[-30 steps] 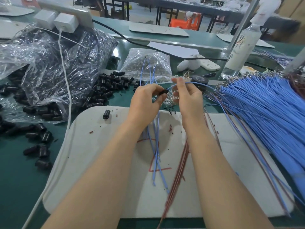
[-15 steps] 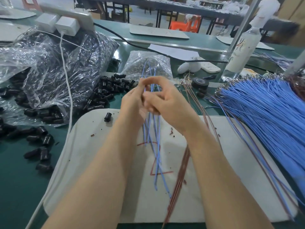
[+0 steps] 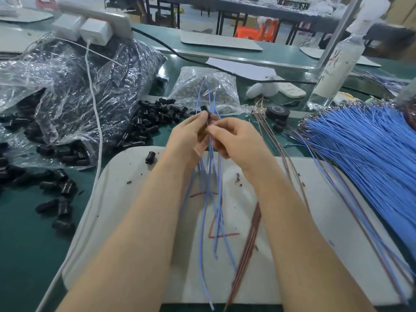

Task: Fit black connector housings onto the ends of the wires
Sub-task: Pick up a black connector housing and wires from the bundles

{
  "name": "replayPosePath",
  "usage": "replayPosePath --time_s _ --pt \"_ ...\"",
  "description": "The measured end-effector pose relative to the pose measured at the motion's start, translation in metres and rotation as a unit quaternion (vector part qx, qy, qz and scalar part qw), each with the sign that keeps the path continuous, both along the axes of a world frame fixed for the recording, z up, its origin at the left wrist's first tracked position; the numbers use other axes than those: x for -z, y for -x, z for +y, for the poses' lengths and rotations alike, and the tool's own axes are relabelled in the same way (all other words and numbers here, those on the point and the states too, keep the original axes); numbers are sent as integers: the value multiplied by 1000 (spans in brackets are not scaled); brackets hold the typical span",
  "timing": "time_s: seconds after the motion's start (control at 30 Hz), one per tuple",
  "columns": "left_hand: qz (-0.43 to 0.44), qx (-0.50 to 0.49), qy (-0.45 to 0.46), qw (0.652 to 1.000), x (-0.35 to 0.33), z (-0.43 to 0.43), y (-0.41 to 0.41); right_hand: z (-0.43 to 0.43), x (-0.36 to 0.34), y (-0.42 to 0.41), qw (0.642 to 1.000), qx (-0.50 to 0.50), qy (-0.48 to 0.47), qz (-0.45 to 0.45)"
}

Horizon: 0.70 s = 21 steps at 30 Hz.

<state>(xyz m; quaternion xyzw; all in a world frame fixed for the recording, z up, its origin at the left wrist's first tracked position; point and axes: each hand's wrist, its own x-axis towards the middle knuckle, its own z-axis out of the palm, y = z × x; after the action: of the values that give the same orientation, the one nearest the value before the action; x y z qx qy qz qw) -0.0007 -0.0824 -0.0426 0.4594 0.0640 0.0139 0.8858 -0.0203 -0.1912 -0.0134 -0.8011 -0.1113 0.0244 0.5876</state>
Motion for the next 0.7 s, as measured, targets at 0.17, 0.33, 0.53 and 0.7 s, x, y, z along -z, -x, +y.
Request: replayPosePath --time_s 0.17,0.33,0.53,0.7 --pt "-37 34 -82 995 -10 -6 13 -2 22 -15 995 95 23 24" --pt "-43 62 -122 990 -12 -8 12 2 16 -10 984 59 -155 71" --pt "-43 78 -117 989 -16 -7 15 -2 18 -12 983 78 -143 85" --pt "-50 72 -117 989 -16 -7 19 -3 21 -12 983 76 -147 79"
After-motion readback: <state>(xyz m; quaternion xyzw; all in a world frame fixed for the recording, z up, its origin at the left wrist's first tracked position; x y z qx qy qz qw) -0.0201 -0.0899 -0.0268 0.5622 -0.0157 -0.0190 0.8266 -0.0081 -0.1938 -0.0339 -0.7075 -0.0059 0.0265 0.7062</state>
